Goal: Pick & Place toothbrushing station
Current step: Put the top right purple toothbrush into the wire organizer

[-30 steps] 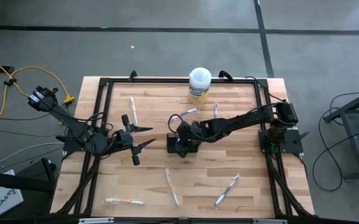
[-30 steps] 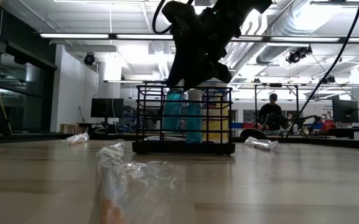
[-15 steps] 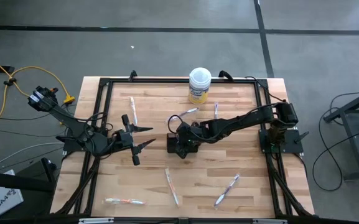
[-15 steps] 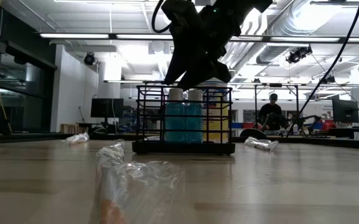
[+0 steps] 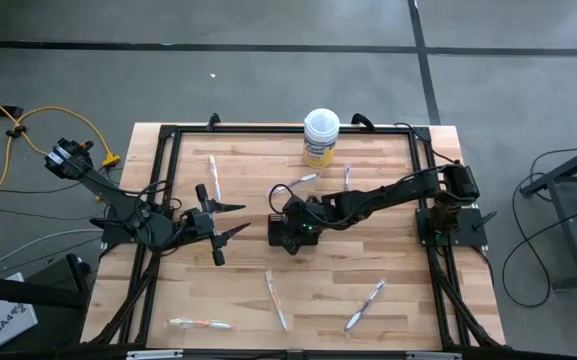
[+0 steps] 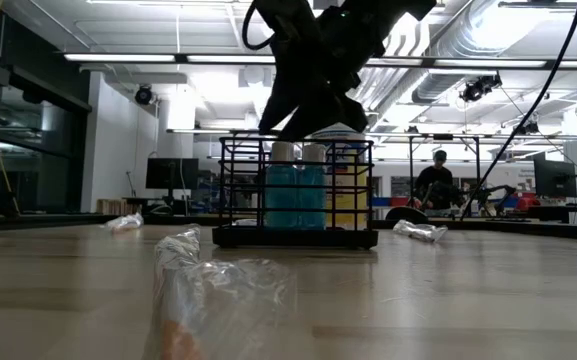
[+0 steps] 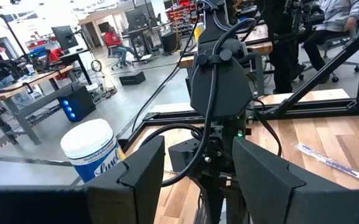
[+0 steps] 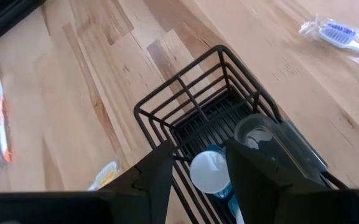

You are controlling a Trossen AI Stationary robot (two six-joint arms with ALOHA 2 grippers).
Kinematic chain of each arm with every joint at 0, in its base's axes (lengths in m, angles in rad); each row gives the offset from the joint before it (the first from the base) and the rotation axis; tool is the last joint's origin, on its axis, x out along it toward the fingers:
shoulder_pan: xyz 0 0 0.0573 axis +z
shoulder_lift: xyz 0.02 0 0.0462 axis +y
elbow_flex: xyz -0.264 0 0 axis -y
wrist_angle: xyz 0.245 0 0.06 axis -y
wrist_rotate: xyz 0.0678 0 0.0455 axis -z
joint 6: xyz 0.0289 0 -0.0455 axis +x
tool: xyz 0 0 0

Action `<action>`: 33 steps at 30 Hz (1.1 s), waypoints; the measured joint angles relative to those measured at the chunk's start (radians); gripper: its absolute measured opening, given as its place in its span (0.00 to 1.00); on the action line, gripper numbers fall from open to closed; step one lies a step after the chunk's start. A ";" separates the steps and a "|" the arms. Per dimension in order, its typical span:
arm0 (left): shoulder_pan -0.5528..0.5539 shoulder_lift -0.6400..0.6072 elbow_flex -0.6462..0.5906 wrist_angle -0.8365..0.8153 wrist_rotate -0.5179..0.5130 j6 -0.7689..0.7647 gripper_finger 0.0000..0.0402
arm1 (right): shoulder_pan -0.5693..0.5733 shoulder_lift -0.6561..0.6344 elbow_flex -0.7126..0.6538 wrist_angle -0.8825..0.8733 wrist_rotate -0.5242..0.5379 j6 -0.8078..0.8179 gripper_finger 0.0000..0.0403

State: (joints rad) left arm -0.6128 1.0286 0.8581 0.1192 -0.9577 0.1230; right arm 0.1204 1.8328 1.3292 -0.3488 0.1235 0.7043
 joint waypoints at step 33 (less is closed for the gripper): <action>0.000 0.000 0.001 -0.009 0.000 -0.049 0.45 | -0.068 -0.125 0.000 -0.135 -0.120 -0.185 0.35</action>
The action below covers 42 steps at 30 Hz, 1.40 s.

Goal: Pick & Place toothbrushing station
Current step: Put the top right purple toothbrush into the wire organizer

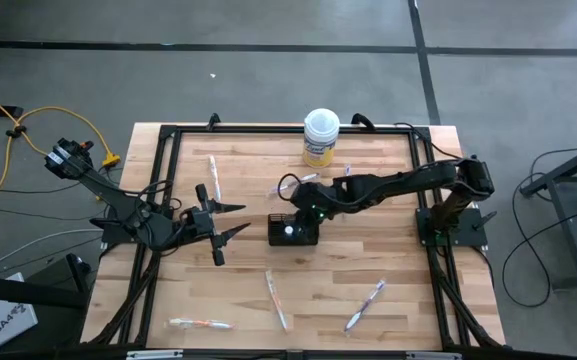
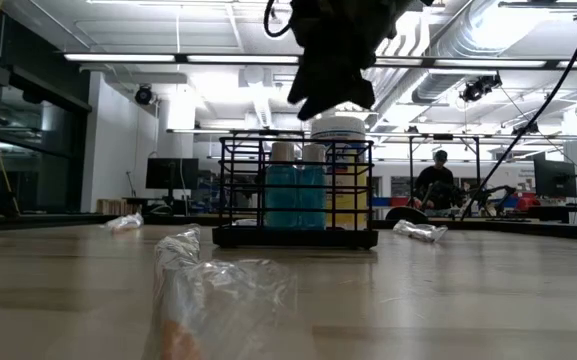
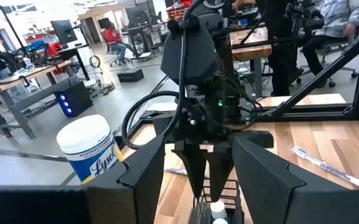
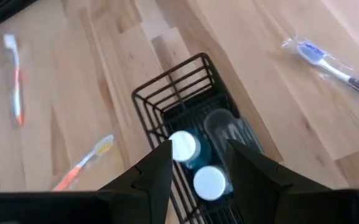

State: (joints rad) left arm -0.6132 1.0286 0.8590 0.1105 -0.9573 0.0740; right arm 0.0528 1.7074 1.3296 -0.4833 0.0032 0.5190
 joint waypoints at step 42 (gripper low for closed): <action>0.003 0.002 0.000 -0.091 0.013 -0.146 0.45 | -0.200 -0.161 -0.304 -0.388 0.202 0.564 0.35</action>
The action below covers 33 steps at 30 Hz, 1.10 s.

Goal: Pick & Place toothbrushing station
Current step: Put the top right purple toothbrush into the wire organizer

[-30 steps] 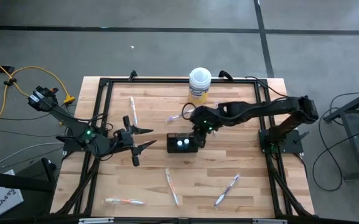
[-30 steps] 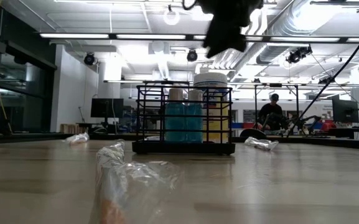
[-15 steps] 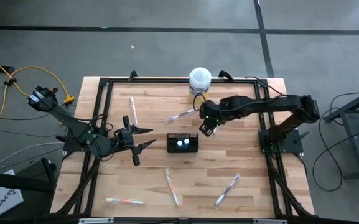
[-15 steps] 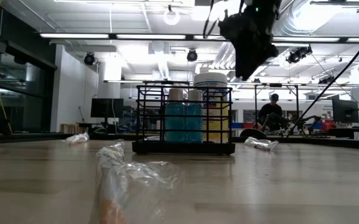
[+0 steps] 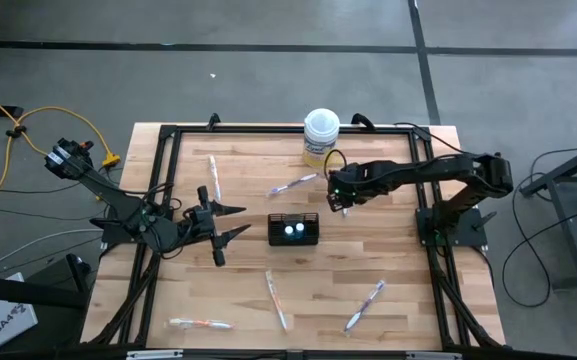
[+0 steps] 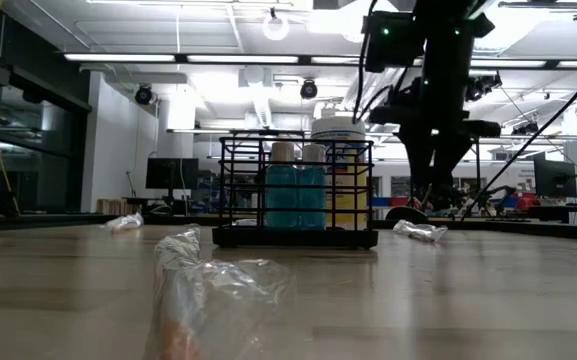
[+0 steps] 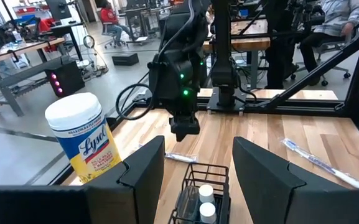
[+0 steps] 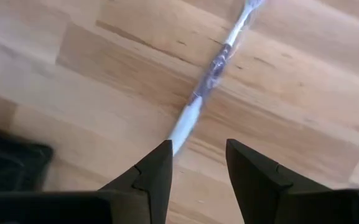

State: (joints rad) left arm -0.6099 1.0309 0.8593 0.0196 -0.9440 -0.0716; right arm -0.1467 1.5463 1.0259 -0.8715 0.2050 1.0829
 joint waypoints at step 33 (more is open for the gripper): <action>0.000 0.000 0.000 -0.051 0.003 0.019 0.45 | 0.023 0.000 -0.175 0.254 0.002 0.223 0.24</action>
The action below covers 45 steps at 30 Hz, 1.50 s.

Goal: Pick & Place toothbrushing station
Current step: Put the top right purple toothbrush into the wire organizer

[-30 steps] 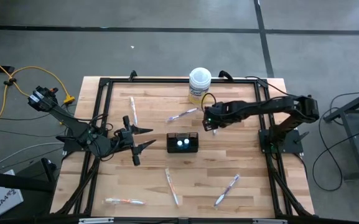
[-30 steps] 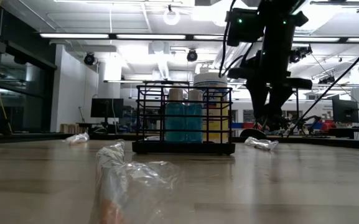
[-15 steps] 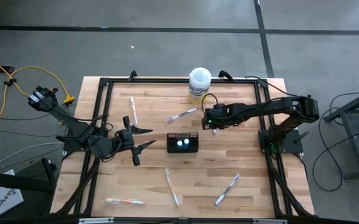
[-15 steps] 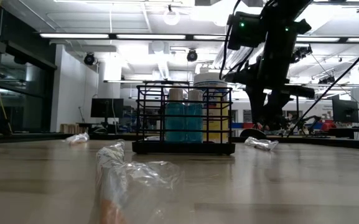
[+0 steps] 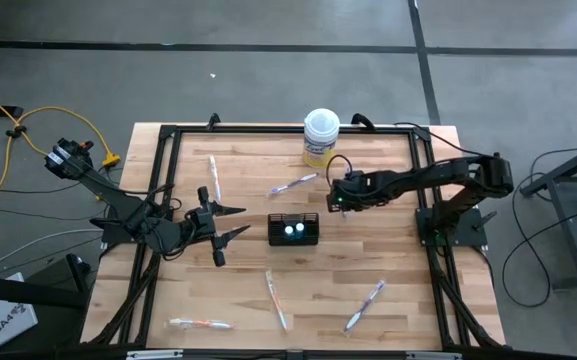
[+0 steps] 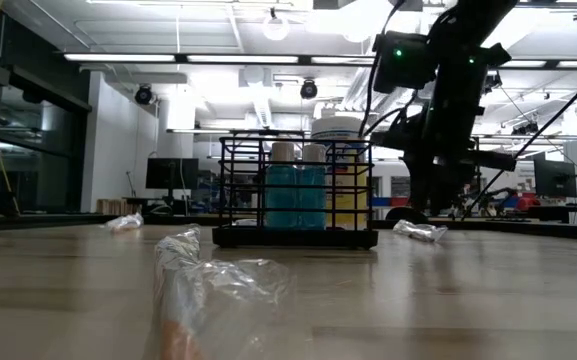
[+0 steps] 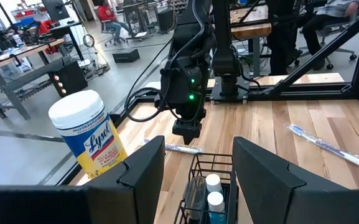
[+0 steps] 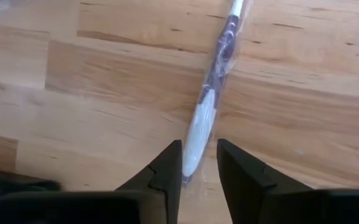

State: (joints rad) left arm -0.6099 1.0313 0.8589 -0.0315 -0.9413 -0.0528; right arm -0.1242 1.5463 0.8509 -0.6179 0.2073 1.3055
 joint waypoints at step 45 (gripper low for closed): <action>-0.003 0.000 -0.001 -0.023 0.029 -0.008 0.45 | -0.009 0.149 -0.052 0.201 -0.049 0.001 0.11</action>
State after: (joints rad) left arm -0.6128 1.0313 0.8581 -0.0540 -0.9119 -0.0605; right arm -0.1333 1.6956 0.7985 -0.4170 0.1579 1.3070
